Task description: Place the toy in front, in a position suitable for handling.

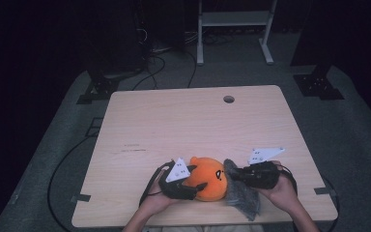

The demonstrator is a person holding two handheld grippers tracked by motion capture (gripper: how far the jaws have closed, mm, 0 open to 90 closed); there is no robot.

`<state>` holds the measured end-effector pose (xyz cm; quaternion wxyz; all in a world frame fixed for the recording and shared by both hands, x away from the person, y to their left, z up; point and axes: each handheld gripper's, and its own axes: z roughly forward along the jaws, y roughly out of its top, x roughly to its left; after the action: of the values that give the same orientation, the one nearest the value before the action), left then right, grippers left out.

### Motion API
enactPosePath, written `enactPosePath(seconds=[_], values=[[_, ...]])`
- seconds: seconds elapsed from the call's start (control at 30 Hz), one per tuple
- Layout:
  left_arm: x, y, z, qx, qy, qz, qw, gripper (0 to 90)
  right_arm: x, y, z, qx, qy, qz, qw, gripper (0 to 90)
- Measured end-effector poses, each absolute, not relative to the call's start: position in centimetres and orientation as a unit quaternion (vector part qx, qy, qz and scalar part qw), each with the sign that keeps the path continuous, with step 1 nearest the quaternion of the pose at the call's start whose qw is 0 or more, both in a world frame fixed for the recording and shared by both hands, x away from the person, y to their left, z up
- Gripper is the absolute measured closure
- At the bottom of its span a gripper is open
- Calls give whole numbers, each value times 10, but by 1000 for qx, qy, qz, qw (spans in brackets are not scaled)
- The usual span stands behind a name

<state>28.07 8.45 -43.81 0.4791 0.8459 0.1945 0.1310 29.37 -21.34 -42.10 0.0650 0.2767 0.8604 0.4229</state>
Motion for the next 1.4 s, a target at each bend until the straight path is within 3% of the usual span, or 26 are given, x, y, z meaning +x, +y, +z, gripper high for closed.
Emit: enactPosePath(seconds=[0.23, 0.53, 0.83, 1.07, 1.4], values=[[282, 85, -439, 844, 188, 124, 486, 326, 295, -212, -407, 260, 842, 472, 29, 775], [281, 87, -443, 839, 195, 128, 492, 322, 308, -180, -405, 222, 861, 457, 32, 776], [280, 89, -443, 839, 195, 126, 493, 300, 314, -237, -427, 303, 845, 441, 24, 776], [281, 87, -443, 836, 201, 125, 495, 273, 309, -290, -426, 358, 819, 444, 59, 752], [282, 87, -440, 839, 198, 123, 492, 237, 308, -306, -441, 385, 808, 439, 82, 572]])
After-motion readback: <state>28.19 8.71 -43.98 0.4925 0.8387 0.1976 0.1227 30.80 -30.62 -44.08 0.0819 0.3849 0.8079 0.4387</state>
